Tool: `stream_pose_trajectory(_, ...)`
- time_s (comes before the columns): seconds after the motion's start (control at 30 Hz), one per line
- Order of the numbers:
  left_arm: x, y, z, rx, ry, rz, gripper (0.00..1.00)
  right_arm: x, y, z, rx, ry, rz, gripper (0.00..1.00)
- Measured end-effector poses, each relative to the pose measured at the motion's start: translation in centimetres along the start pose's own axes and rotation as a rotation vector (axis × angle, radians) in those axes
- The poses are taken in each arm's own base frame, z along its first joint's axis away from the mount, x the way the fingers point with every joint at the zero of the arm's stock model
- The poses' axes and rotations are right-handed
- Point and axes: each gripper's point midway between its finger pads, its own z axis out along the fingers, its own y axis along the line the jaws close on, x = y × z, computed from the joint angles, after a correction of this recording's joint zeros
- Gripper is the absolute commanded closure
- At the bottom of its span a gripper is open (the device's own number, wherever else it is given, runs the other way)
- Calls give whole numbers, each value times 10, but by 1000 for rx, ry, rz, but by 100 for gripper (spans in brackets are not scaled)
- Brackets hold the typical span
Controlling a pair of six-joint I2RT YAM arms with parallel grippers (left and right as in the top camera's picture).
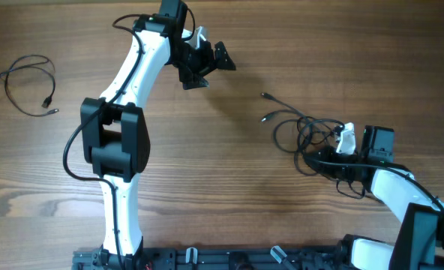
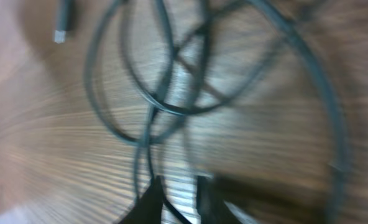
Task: Untangle cables
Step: 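Reach both grippers into the remaining cable pile and grasp strands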
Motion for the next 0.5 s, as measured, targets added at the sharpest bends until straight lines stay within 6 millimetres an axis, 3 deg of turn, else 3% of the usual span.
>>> stream_pose_trajectory(0.1,5,-3,0,22,21,30,3,2,9,0,-55,10,3,57)
stream_pose_trajectory(0.2,4,-6,-7,33,10,82,3,-1,16,0,-90,3,8,64)
stream_pose_trajectory(0.27,1,-14,-25,47,-29,124,3,1,24,7,-105,19,-7,79)
stream_pose_trajectory(0.33,0,-27,-60,63,-96,164,2,19,28,19,-83,94,-18,96)
stream_pose_trajectory(0.43,8,-38,-103,71,-162,193,2,29,31,25,-67,131,-27,95)
stream_pose_trajectory(0.5,14,-35,-108,62,-153,186,5,23,36,24,-87,125,-4,96)
